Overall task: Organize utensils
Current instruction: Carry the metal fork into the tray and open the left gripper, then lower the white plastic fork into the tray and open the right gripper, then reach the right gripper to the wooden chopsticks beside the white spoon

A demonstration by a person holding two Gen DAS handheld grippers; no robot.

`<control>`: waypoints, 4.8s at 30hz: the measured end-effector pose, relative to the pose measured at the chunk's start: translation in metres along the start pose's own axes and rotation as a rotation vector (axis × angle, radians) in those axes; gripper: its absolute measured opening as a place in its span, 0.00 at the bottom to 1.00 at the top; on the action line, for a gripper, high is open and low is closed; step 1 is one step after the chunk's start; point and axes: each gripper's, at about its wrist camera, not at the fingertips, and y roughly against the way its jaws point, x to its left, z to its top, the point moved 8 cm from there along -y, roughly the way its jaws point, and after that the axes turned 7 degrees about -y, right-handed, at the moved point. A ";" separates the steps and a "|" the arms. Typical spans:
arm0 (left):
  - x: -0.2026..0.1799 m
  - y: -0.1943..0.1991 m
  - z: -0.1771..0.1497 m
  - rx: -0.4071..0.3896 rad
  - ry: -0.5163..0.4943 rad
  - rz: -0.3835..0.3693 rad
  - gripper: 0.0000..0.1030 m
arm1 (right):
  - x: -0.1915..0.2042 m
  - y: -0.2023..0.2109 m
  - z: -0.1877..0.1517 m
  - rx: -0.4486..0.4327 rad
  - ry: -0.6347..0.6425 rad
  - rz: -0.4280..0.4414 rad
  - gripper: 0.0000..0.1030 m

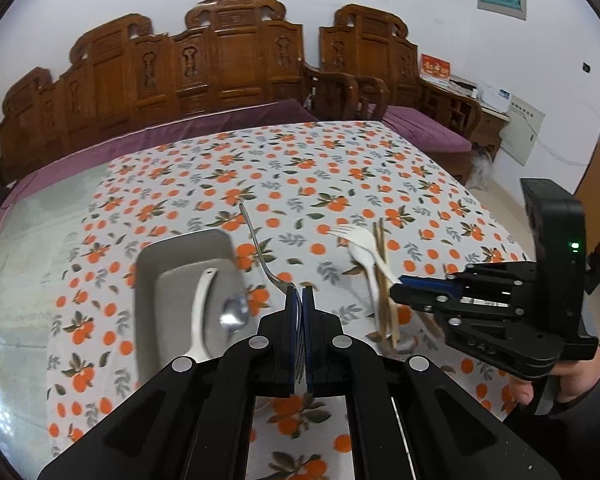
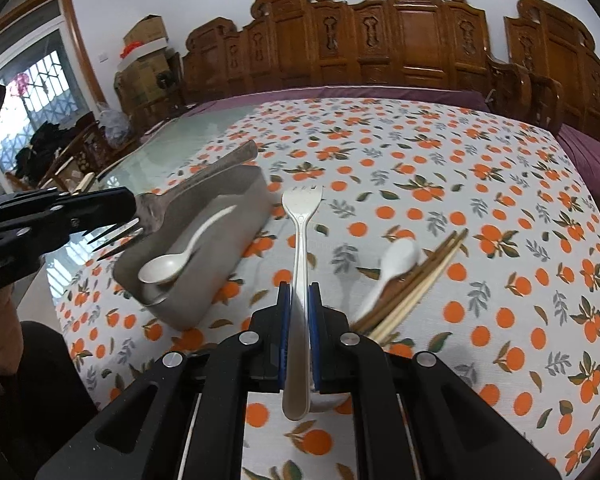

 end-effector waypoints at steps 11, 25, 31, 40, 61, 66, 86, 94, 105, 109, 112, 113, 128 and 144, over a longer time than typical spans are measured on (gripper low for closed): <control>0.045 -0.012 -0.027 0.064 0.040 0.054 0.02 | 0.030 0.002 -0.002 -0.007 0.039 0.043 0.10; 0.076 -0.044 -0.061 0.140 0.085 0.083 0.02 | 0.039 -0.006 -0.010 0.020 0.051 0.044 0.10; 0.083 -0.051 -0.070 0.158 0.095 0.091 0.02 | 0.040 -0.010 -0.013 0.032 0.053 0.041 0.10; 0.093 -0.057 -0.076 0.172 0.126 0.100 0.02 | 0.050 -0.014 -0.014 0.042 0.062 0.047 0.10; 0.150 -0.019 -0.064 0.064 0.216 0.202 0.23 | 0.106 -0.065 0.034 0.043 0.056 0.097 0.10; 0.162 -0.013 -0.064 0.048 0.236 0.222 0.50 | 0.114 -0.083 0.044 0.054 0.015 0.117 0.10; 0.170 -0.005 -0.061 0.019 0.252 0.242 0.70 | 0.118 -0.112 0.038 0.091 -0.021 0.155 0.13; 0.141 -0.008 -0.050 -0.002 0.221 0.208 0.70 | 0.077 -0.056 0.043 0.022 0.037 0.073 0.13; 0.090 -0.018 -0.038 -0.013 0.181 0.144 0.71 | -0.030 0.001 0.023 -0.028 -0.005 -0.137 0.33; 0.068 -0.022 -0.036 -0.014 0.139 0.130 0.71 | -0.071 0.001 0.004 -0.015 -0.101 -0.172 0.33; 0.057 -0.022 -0.035 -0.017 0.126 0.115 0.72 | -0.086 -0.008 -0.006 0.019 -0.143 -0.181 0.33; 0.055 -0.022 -0.034 -0.018 0.123 0.114 0.72 | -0.090 -0.013 -0.009 0.031 -0.149 -0.183 0.33; 0.034 -0.027 -0.036 -0.016 0.077 0.094 0.72 | -0.094 -0.049 -0.025 0.118 -0.155 -0.226 0.28; 0.015 -0.030 -0.036 -0.012 0.026 0.106 0.72 | -0.087 -0.071 -0.007 0.112 -0.098 -0.367 0.26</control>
